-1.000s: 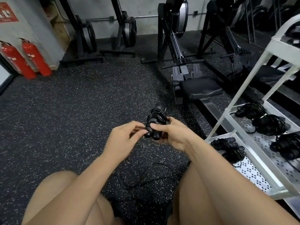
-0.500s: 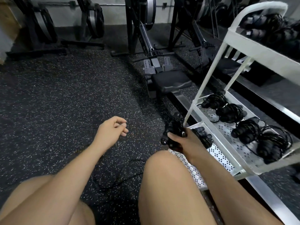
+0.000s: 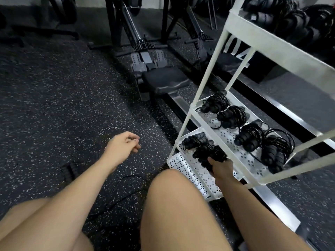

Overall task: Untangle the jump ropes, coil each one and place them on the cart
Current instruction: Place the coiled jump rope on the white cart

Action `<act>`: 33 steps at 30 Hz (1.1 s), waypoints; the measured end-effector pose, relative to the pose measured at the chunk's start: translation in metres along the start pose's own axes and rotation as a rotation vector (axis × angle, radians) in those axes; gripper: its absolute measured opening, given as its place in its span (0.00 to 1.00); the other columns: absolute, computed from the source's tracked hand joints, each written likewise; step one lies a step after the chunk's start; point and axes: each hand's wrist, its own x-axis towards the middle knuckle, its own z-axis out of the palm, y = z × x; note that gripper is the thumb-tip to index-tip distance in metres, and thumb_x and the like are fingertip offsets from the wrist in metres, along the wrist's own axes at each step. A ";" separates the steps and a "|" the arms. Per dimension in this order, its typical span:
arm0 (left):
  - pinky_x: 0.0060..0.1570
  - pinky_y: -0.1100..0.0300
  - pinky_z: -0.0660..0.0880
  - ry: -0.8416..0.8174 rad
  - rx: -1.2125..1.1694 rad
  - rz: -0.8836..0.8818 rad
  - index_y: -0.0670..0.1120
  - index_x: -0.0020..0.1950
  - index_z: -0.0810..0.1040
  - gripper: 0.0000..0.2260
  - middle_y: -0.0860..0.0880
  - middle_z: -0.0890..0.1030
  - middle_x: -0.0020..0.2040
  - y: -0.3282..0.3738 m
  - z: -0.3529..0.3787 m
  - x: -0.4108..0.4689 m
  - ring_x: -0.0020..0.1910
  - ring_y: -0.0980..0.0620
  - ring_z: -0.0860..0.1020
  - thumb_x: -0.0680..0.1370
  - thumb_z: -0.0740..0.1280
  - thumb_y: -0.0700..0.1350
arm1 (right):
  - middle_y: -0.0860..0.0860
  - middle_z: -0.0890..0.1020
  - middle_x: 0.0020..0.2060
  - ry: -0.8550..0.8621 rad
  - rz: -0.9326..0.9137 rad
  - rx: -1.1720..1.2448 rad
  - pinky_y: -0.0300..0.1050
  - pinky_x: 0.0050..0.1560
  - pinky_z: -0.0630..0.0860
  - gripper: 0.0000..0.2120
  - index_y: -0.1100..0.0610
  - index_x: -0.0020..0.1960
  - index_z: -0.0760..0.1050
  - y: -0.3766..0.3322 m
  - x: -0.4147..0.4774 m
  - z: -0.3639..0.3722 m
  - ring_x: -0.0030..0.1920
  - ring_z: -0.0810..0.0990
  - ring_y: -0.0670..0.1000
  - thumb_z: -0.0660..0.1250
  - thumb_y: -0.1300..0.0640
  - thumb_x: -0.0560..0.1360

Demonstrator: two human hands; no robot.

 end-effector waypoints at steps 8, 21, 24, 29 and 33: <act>0.56 0.50 0.81 -0.011 -0.010 -0.013 0.55 0.57 0.83 0.06 0.56 0.89 0.45 -0.008 -0.005 0.011 0.47 0.52 0.87 0.86 0.67 0.45 | 0.61 0.78 0.44 0.166 0.033 -0.164 0.54 0.49 0.77 0.17 0.61 0.62 0.68 -0.002 0.009 0.004 0.48 0.78 0.62 0.73 0.58 0.82; 0.58 0.52 0.78 -0.006 0.032 -0.030 0.55 0.56 0.83 0.06 0.56 0.89 0.44 -0.020 -0.012 0.005 0.46 0.52 0.87 0.86 0.68 0.45 | 0.62 0.81 0.46 0.186 0.010 -0.337 0.46 0.37 0.74 0.14 0.69 0.59 0.79 0.003 0.012 0.002 0.40 0.78 0.59 0.73 0.60 0.78; 0.58 0.52 0.78 -0.012 0.047 -0.044 0.56 0.57 0.83 0.06 0.57 0.89 0.45 -0.022 -0.014 0.004 0.46 0.53 0.87 0.86 0.67 0.46 | 0.56 0.74 0.40 0.193 -0.057 -0.434 0.56 0.50 0.80 0.14 0.67 0.63 0.76 -0.007 -0.005 0.002 0.49 0.81 0.66 0.69 0.59 0.81; 0.55 0.55 0.80 0.000 0.049 -0.075 0.53 0.56 0.83 0.05 0.56 0.89 0.44 -0.033 -0.020 0.001 0.45 0.53 0.87 0.85 0.68 0.45 | 0.56 0.80 0.57 0.075 -0.428 -0.507 0.57 0.67 0.72 0.20 0.60 0.69 0.77 -0.027 -0.033 0.024 0.63 0.76 0.64 0.74 0.61 0.79; 0.50 0.55 0.80 0.037 0.086 -0.119 0.53 0.54 0.83 0.05 0.56 0.89 0.43 -0.055 -0.030 0.001 0.42 0.55 0.87 0.85 0.68 0.45 | 0.51 0.80 0.62 -0.210 -0.569 -0.585 0.57 0.66 0.76 0.13 0.49 0.63 0.79 -0.024 -0.044 0.073 0.63 0.79 0.56 0.72 0.57 0.80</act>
